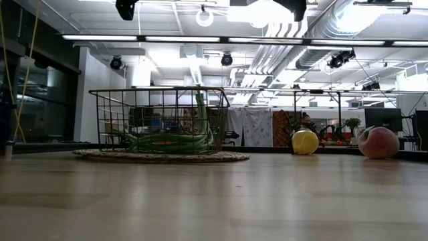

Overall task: Build produce basket
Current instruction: Put the yellow lemon into the wire basket

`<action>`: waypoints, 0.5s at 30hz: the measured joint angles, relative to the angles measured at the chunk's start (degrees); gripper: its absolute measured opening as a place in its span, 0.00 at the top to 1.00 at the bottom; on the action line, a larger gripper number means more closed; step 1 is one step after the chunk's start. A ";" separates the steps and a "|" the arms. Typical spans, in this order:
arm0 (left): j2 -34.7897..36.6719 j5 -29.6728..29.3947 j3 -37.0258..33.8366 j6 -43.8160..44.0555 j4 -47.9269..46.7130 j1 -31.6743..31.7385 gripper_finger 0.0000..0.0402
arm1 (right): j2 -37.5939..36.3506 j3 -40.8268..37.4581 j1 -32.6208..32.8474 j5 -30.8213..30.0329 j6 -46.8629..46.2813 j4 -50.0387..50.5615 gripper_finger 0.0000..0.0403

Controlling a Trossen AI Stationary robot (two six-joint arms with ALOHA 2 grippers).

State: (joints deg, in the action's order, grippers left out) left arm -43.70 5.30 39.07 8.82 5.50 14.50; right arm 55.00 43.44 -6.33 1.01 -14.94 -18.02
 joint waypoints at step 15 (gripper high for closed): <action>0.00 -0.58 0.04 0.10 0.30 0.02 0.51 | 0.02 0.00 0.00 2.50 1.51 5.16 0.21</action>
State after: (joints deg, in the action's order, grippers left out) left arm -43.70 4.72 39.11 8.92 5.80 14.52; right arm 55.02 43.44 -6.33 3.51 -13.43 -12.87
